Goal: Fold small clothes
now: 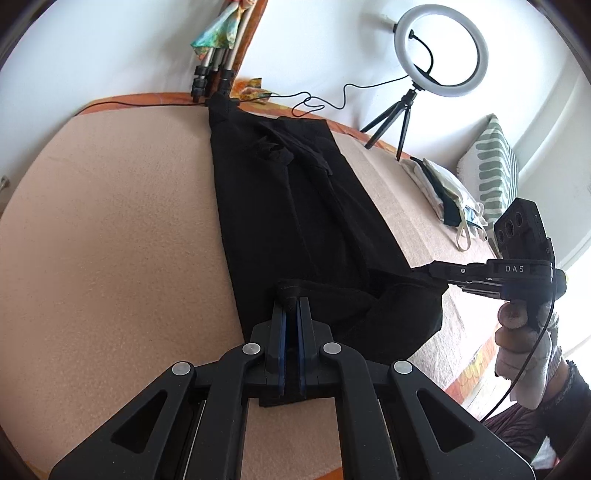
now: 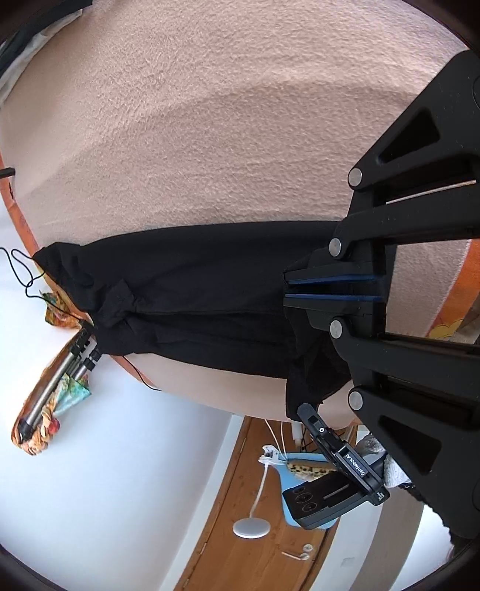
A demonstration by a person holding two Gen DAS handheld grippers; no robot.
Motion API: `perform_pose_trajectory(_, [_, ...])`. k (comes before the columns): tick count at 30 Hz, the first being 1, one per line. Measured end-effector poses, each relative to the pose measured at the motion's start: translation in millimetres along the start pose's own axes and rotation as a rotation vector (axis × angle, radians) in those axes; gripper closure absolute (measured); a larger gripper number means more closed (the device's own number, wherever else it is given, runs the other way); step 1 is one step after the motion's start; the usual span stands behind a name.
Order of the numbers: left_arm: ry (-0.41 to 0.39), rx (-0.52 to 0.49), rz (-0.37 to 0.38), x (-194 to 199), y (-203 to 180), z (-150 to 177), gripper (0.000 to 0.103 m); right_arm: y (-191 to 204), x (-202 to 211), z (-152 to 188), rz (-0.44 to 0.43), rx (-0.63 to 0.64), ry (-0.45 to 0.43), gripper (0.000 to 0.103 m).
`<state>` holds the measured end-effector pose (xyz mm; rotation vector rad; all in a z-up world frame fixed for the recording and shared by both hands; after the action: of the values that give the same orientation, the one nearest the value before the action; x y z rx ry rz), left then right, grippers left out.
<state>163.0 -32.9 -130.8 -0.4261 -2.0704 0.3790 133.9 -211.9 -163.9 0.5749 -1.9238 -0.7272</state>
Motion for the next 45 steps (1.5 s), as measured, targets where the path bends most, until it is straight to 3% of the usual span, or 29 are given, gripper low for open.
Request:
perform_pose_trajectory(11, [0.036, 0.034, -0.016, -24.5, 17.2, -5.7, 0.099, -18.1, -21.0, -11.8, 0.039, -0.015, 0.023, 0.097])
perform_pose_trajectory(13, [0.042, 0.031, -0.018, -23.3, 17.7, -5.1, 0.094, -16.7, -19.0, -13.9, 0.039, -0.003, 0.014, 0.096])
perform_pose_trajectory(16, [0.016, 0.016, -0.034, -14.3, 17.7, -6.7, 0.087, -14.4, -10.4, -17.0, 0.071, 0.027, 0.001, 0.082])
perform_pose_trajectory(19, [-0.023, -0.033, -0.035, 1.4, 12.8, -6.2, 0.087, -2.6, 4.0, -17.5, 0.094, 0.109, -0.035, 0.078])
perform_pose_trajectory(23, [-0.021, -0.107, -0.002, 14.7, 0.8, 4.5, 0.087, 24.4, 9.4, -3.7, 0.064, 0.26, -0.006, 0.078])
perform_pose_trajectory(31, [0.11, -0.189, 0.064, -4.7, -23.0, 33.9, 0.088, 58.4, -24.2, 32.5, 0.057, 0.46, 0.128, 0.078])
perform_pose_trajectory(37, [0.17, -0.181, 0.045, -26.7, -21.4, 38.9, 0.088, 54.8, -49.2, 36.5, 0.101, 0.487, 0.186, 0.079])
perform_pose_trajectory(45, [0.117, -0.126, 0.021, -35.9, -13.2, 8.8, 0.088, 40.6, -44.0, 4.9, 0.133, 0.429, 0.105, 0.079])
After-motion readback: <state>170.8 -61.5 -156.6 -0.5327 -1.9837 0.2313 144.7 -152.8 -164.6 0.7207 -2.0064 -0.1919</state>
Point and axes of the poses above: each gripper's, at about its wrist camera, not at the fingertips, and x roughly against the way its jaws point, y to its left, z to its underside, the point moved 7 cm from there along -x, roughly the way its jaws point, and after that the axes turned 7 degrees about x, right-handed, at the moved point
